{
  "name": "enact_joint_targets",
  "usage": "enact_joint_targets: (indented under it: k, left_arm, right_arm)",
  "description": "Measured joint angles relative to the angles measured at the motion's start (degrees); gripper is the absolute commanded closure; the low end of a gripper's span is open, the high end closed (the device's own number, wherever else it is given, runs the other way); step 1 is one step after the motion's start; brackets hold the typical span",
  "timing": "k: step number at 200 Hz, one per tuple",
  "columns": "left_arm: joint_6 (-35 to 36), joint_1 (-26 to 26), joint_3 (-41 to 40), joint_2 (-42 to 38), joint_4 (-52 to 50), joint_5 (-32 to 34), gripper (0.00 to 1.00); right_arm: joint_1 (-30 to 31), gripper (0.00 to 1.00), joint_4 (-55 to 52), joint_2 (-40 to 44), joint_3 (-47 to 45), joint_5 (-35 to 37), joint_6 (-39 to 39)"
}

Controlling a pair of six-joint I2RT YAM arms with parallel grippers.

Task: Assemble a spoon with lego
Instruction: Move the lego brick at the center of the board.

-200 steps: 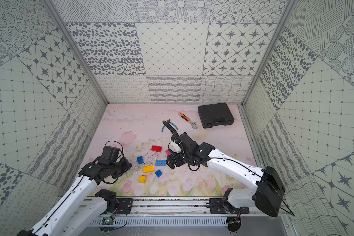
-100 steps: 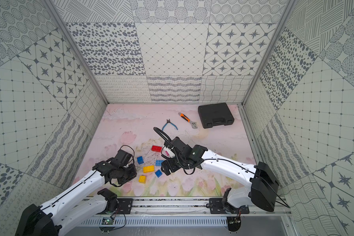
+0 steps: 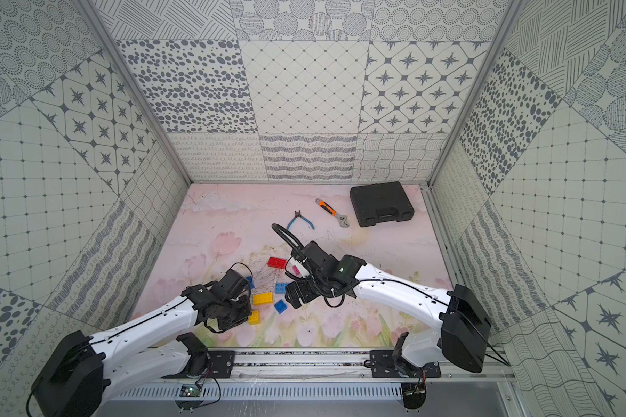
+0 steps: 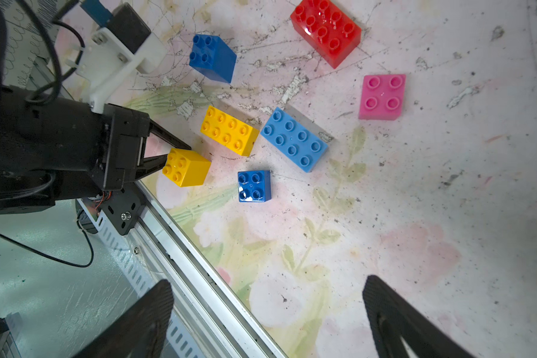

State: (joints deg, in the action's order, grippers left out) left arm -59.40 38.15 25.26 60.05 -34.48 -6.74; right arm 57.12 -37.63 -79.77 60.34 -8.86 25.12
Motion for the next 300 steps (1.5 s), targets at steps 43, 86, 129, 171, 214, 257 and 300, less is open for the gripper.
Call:
enact_joint_targets:
  k: [43, 86, 129, 171, 214, 257, 300]
  left_arm:
    - [-0.2, 3.3, 3.4, 7.4, 4.7, 0.8, 1.0]
    - [-0.4, 6.6, 6.9, 13.7, 9.8, 1.6, 1.0]
    - [-1.5, 9.3, 9.5, 18.3, 14.1, 1.6, 1.0]
    - [-3.2, 11.5, 9.7, 20.0, 18.0, 1.5, 1.0]
    - [-4.3, 11.7, 8.7, 14.0, 15.1, 3.0, 0.9]
    - [-2.9, 4.4, 8.6, 1.6, 8.5, 4.4, 0.65]
    - [1.1, -11.4, 9.7, -10.0, 1.3, 4.0, 0.07]
  right_arm:
    - [-1.0, 0.02, -0.2, 1.2, -0.6, 0.6, 0.2]
    - [-2.5, 0.02, -0.5, 3.1, -3.0, 1.2, 1.3]
    - [-3.4, 0.02, -1.3, 3.8, -3.9, 1.5, 1.4]
    - [-3.6, 0.02, -2.1, 3.8, -3.9, 1.4, 1.5]
    - [-3.6, 0.02, -1.7, 3.8, -3.9, 0.0, 1.5]
    - [-3.6, 0.02, -1.4, 3.6, -3.8, -3.1, 1.5]
    - [-1.9, 0.02, -0.3, -2.5, 1.6, -6.8, 1.5]
